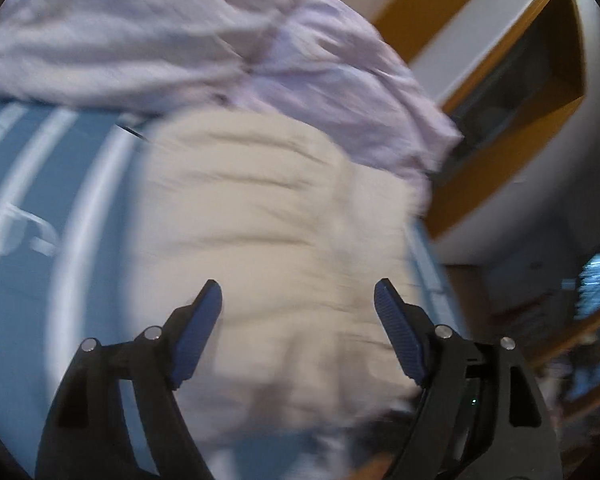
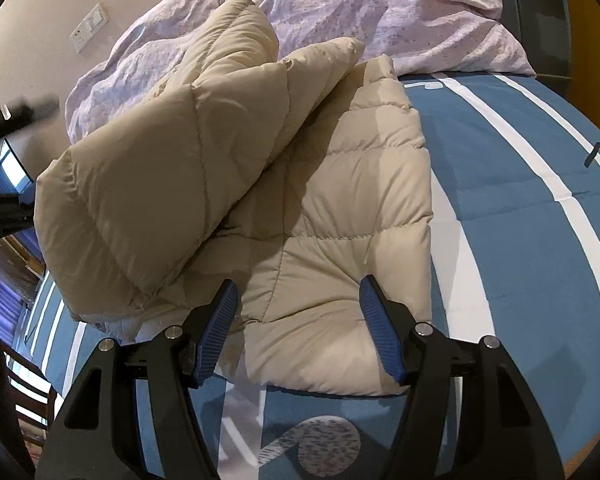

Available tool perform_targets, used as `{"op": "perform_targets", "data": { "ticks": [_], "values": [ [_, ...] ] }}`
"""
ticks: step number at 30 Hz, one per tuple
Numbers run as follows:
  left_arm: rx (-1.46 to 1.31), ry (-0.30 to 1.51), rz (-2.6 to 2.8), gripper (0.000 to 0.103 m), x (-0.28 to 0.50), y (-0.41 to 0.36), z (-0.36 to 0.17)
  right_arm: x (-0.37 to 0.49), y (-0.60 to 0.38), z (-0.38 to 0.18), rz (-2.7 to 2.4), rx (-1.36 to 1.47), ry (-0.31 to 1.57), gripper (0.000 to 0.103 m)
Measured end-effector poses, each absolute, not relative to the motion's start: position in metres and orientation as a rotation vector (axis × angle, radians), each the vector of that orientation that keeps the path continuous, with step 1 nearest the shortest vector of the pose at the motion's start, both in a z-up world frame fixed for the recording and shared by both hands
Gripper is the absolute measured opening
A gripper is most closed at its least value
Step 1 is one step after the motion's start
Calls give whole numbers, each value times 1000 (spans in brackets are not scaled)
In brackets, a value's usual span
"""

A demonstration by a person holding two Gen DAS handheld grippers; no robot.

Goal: Fold large clothes

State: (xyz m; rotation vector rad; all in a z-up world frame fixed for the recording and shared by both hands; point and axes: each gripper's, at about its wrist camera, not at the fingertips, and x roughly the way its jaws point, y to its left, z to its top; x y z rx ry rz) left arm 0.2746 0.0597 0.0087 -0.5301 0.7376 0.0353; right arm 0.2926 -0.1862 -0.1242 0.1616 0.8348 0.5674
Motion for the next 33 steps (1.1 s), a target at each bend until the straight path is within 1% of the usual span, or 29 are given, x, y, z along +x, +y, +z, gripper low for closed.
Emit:
{"op": "perform_targets", "data": {
  "ticks": [4, 7, 16, 26, 27, 28, 30, 33],
  "values": [
    [-419, 728, 219, 78, 272, 86, -7, 293, -187, -125, 560, 156, 834, 65],
    [-434, 766, 206, 77, 278, 90, -26, 293, -185, -127, 556, 145, 831, 65],
    [-377, 812, 118, 77, 303, 41, -59, 293, -189, -127, 561, 118, 820, 65],
    [-362, 817, 97, 80, 311, 29, -72, 304, -231, -111, 429, 146, 805, 65],
    [-362, 817, 97, 81, 312, 29, -72, 308, -239, -106, 412, 169, 800, 61],
    [-362, 818, 96, 81, 312, 29, -73, 312, -247, -99, 409, 201, 794, 54],
    [-361, 819, 95, 81, 313, 29, -73, 316, -252, -84, 417, 225, 769, 47],
    [-356, 823, 94, 81, 315, 28, -73, 317, -244, -57, 451, 206, 708, 43]
  ]
}}
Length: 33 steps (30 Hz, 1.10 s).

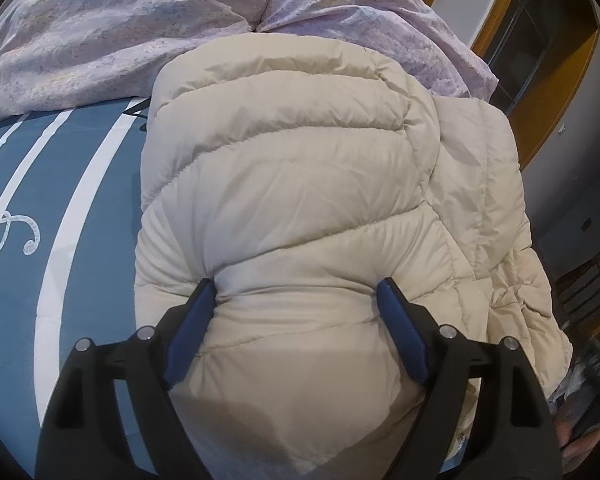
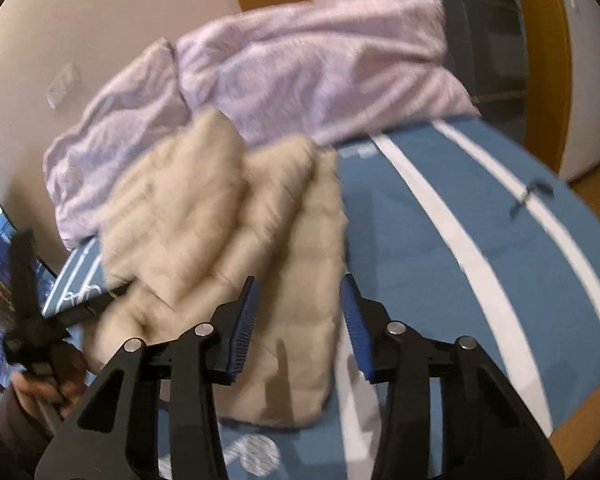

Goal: Fold large clothes

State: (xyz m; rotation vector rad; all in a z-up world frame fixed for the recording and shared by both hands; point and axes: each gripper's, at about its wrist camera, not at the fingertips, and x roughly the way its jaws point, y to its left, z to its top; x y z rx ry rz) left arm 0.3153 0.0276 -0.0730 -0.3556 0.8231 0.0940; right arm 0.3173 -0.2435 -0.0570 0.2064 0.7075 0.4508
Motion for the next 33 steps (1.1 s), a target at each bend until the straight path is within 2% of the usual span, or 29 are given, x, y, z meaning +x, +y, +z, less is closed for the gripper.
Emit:
{"op": "perform_targets", "data": {
  "ticks": [9, 13, 18, 25, 33],
  "values": [
    [-329, 835, 105, 82, 320, 22, -73, 325, -185, -29, 603, 157, 681, 36],
    [-322, 835, 104, 82, 320, 21, -73, 332, -172, -46, 580, 112, 734, 35],
    [-329, 828, 87, 82, 317, 23, -71, 352, -182, -94, 456, 80, 854, 24],
    [-309, 801, 55, 81, 311, 18, -54, 365, -208, -125, 427, 172, 919, 24],
    [-244, 731, 138, 81, 319, 33, -20, 367, -213, -128, 424, 196, 927, 24]
  ]
}}
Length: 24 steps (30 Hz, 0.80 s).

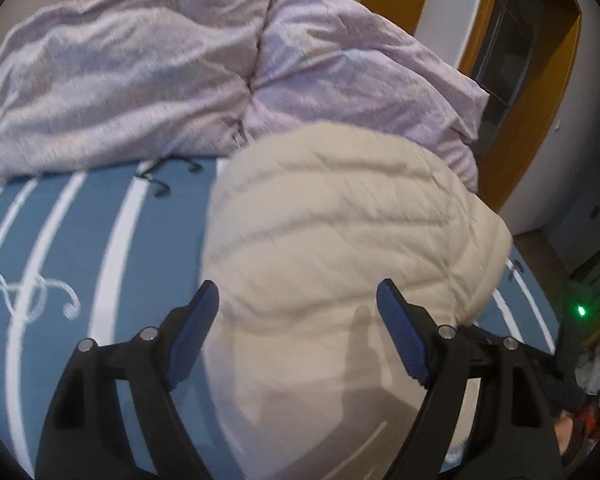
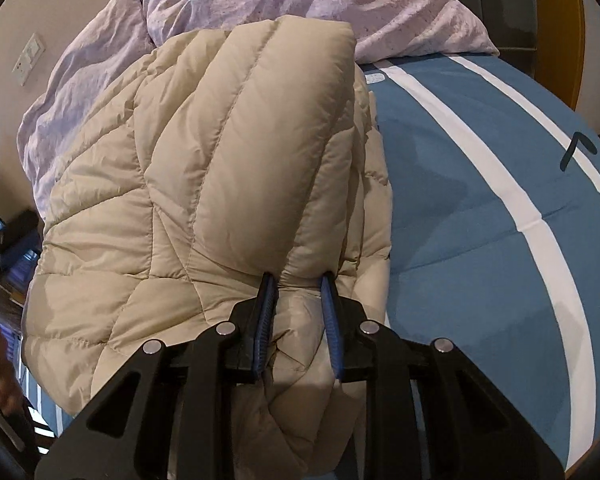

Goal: Fold large clothes

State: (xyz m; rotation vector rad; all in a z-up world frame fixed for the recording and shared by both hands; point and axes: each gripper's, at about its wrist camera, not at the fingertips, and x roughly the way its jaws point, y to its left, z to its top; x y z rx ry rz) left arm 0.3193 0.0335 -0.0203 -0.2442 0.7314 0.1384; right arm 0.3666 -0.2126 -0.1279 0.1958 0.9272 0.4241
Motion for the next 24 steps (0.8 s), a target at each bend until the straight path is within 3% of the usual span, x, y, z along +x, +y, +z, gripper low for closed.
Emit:
{"op": "perform_targets", "data": {
  "ticks": [7, 15, 24],
  "values": [
    [-115, 739, 237, 81, 356, 34, -21, 368, -212, -128, 427, 184, 930, 24],
    [-45, 782, 290, 83, 373, 27, -72, 373, -201, -120, 409, 89, 893, 24],
    [-120, 797, 283, 88, 374, 38, -78, 358, -202, -44, 459, 125, 697, 25]
  ]
}}
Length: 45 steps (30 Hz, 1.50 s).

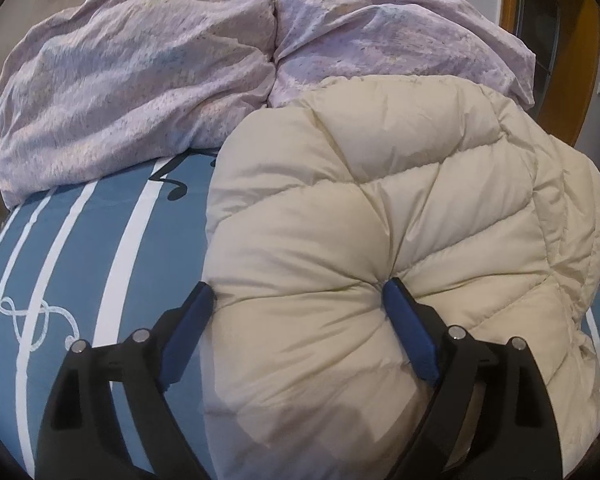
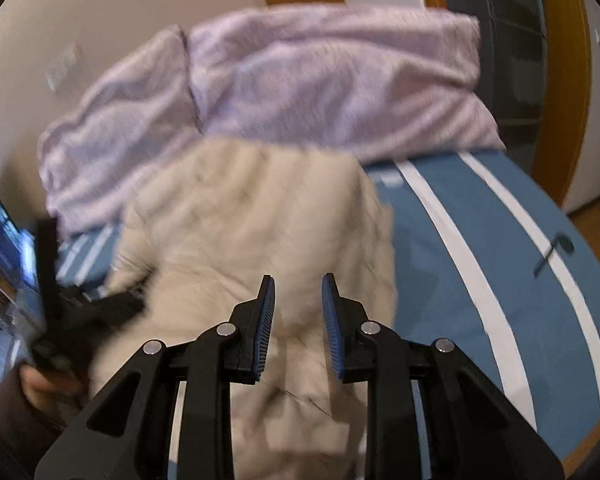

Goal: Fold large clothes

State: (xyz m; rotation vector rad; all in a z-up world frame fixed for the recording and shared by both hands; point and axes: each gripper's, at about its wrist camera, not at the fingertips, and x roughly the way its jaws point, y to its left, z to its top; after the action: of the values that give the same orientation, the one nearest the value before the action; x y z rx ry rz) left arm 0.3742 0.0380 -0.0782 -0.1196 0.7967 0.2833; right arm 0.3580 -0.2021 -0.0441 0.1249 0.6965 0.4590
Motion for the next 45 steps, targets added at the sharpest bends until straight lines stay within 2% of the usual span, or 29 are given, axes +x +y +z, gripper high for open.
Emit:
{"op": "perform_targets", "data": {
  "ticks": [9, 15, 22, 45],
  "values": [
    [-119, 792, 277, 89, 374, 38, -80, 405, -162, -39, 379, 81, 686, 25],
    [-131, 785, 262, 91, 374, 39, -81, 425, -165, -41, 304, 118, 677, 32],
    [-155, 768, 231, 94, 375, 42, -84, 441, -151, -89, 228, 18, 731, 33],
    [-230, 757, 189, 101, 383, 51, -98, 463, -151, -124, 215, 62, 782, 34]
  ]
}}
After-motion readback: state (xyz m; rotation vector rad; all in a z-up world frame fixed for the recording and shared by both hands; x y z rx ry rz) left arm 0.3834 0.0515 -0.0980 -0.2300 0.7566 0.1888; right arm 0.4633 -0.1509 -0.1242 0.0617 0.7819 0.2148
